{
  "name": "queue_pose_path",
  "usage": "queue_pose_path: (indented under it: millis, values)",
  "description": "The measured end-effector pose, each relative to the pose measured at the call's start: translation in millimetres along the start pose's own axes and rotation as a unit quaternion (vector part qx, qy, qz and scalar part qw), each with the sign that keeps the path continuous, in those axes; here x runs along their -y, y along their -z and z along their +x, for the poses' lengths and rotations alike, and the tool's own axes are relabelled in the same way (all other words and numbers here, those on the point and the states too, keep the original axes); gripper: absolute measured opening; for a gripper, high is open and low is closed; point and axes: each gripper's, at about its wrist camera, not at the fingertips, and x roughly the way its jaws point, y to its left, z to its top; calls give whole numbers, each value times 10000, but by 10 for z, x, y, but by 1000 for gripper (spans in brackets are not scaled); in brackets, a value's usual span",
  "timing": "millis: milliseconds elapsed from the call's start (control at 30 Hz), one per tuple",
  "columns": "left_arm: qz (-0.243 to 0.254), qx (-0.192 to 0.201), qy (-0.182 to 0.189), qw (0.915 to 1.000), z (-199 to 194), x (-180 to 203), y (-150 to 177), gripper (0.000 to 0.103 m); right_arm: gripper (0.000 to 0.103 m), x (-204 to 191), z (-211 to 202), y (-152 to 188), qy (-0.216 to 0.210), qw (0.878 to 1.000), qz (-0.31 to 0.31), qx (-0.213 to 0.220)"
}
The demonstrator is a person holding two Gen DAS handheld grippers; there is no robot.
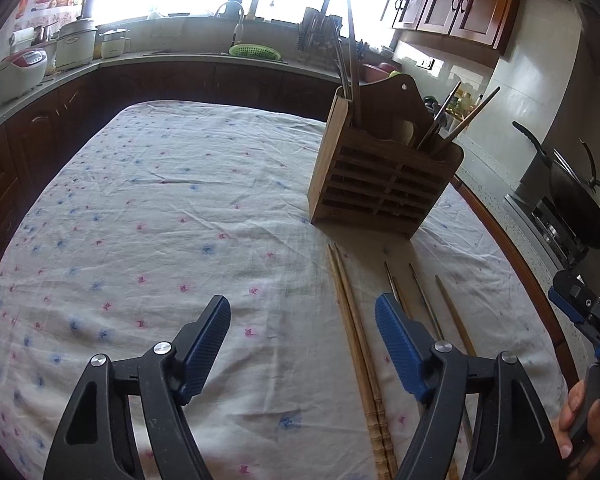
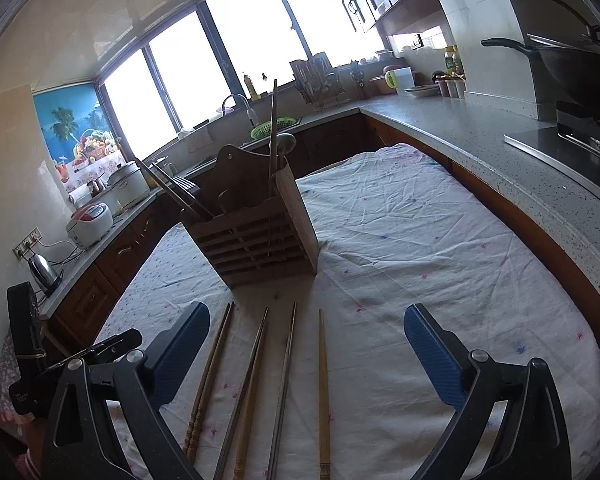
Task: Organize utensils
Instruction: 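Withdraw both tools from the holder toward the remaining chopsticks, then grasp a wooden chopstick with the left tool while the right tool grasps a metal one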
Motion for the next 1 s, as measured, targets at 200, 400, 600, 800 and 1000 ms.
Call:
queue_pose_path:
  millis: [200,400,600,800,1000]
  values:
    - [136,-328,91,9993,239,101,-99,57,67,-62,223,4,-40,9992,-132,-386]
    - [303,-742,47,9968,617,206,-249,36,37,-165,571,48,-151,9950,-271,-949]
    - [409,-955,29,9946,981,255,-371,30,25,-262,908,105,-144,9885,-471,-1428]
    - [551,-1141,-55,9919,1301,280,-421,23,21,-275,1151,124,-21,9847,-570,-1647]
    - [880,-1193,-132,9889,1339,325,-371,21,21,-255,1228,136,31,9829,-572,-1752]
